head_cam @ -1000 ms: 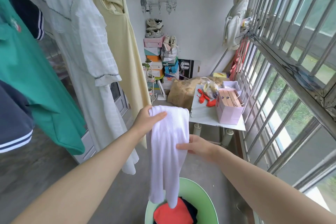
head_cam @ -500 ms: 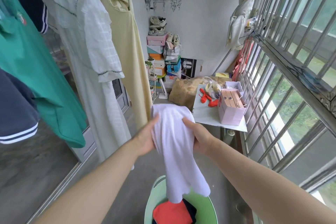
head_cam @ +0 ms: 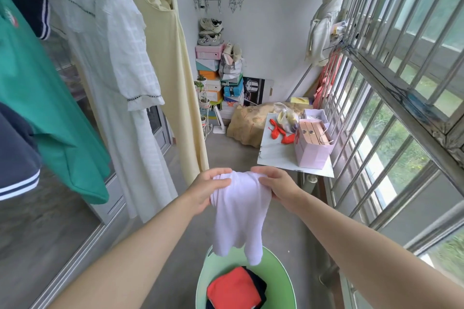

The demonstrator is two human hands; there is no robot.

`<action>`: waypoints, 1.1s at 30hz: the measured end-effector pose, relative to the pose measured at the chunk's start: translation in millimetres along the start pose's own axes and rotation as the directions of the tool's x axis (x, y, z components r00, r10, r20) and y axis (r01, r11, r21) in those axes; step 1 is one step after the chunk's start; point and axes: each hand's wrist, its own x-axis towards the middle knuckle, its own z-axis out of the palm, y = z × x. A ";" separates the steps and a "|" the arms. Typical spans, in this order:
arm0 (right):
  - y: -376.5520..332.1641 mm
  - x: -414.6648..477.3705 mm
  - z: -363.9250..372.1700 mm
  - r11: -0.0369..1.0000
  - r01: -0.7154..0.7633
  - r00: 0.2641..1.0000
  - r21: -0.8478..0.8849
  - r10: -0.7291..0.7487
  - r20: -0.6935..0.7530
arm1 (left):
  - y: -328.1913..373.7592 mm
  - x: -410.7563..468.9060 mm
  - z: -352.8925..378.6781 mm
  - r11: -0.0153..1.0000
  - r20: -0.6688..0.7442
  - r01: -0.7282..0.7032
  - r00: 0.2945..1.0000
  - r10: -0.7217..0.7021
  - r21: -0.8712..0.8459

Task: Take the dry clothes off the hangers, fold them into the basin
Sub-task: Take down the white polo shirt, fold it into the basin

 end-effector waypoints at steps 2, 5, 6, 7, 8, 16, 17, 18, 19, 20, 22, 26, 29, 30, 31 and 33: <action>-3.5 -5.5 -3.1 0.993 0.024 0.992 -0.112 -0.009 0.129 | -1.0 -0.6 -2.0 0.998 0.032 0.069 0.997 -0.069 0.005; -0.5 -6.8 -4.4 0.943 0.040 0.969 -0.329 0.044 0.244 | -1.5 -1.1 -2.0 0.984 0.046 0.122 0.991 -0.129 0.126; 0.7 -8.4 -2.3 0.900 0.063 0.962 -0.430 0.060 0.266 | -0.8 -2.3 -0.8 0.980 0.052 0.123 0.990 -0.133 0.156; 1.9 -8.2 -0.4 0.826 0.109 0.960 -0.554 0.057 0.274 | 0.1 -3.3 0.3 0.975 0.055 0.126 0.989 -0.138 0.185; 1.8 -9.5 1.6 0.717 0.174 0.960 -0.675 0.031 0.279 | 1.5 -5.9 1.5 0.969 0.063 0.126 0.988 -0.143 0.211; 8.3 -3.5 7.6 0.632 0.117 0.991 -0.766 -0.128 0.046 | 1.1 -15.3 -0.9 0.885 0.064 0.178 0.972 -0.227 0.431; 8.5 -1.8 8.2 0.663 0.092 0.993 -0.743 -0.115 0.021 | 1.0 -15.7 -2.5 0.874 0.076 0.178 0.969 -0.236 0.452; 9.1 0.1 8.5 0.702 0.073 0.995 -0.708 -0.098 0.006 | 1.3 -16.2 -3.3 0.862 0.089 0.169 0.967 -0.239 0.478; 11.2 2.3 8.6 0.756 0.064 0.997 -0.652 -0.080 0.004 | 1.7 -17.3 -3.4 0.849 0.098 0.157 0.967 -0.237 0.504; 13.5 3.7 8.8 0.817 0.053 0.998 -0.574 -0.059 0.009 | 1.6 -17.9 -3.4 0.835 0.097 0.146 0.968 -0.231 0.531; 17.3 2.3 8.5 0.921 0.028 0.999 -0.390 -0.019 0.027 | -0.5 -18.1 -2.8 0.797 0.068 0.135 0.974 -0.215 0.588; 21.5 -3.2 7.7 0.995 0.002 0.992 -0.095 0.010 0.122 | -9.4 -15.6 -5.5 0.700 -0.043 0.145 0.986 -0.161 0.699; 25.4 -0.6 7.1 1.000 -0.022 0.995 0.015 0.021 0.095 | -11.6 -13.9 -7.5 0.613 -0.109 0.140 0.990 -0.089 0.778; 25.9 -0.3 7.9 1.000 -0.025 0.997 0.016 0.024 0.068 | -11.4 -13.6 -8.6 0.596 -0.122 0.148 0.989 -0.084 0.789; 26.8 -0.4 8.9 1.000 -0.023 0.998 0.004 0.023 0.052 | -11.2 -13.0 -9.9 0.587 -0.128 0.149 0.989 -0.078 0.796; 27.6 -1.2 12.9 0.999 -0.015 0.999 -0.035 0.016 0.049 | -11.1 -12.3 -13.2 0.579 -0.124 0.144 0.990 -0.074 0.802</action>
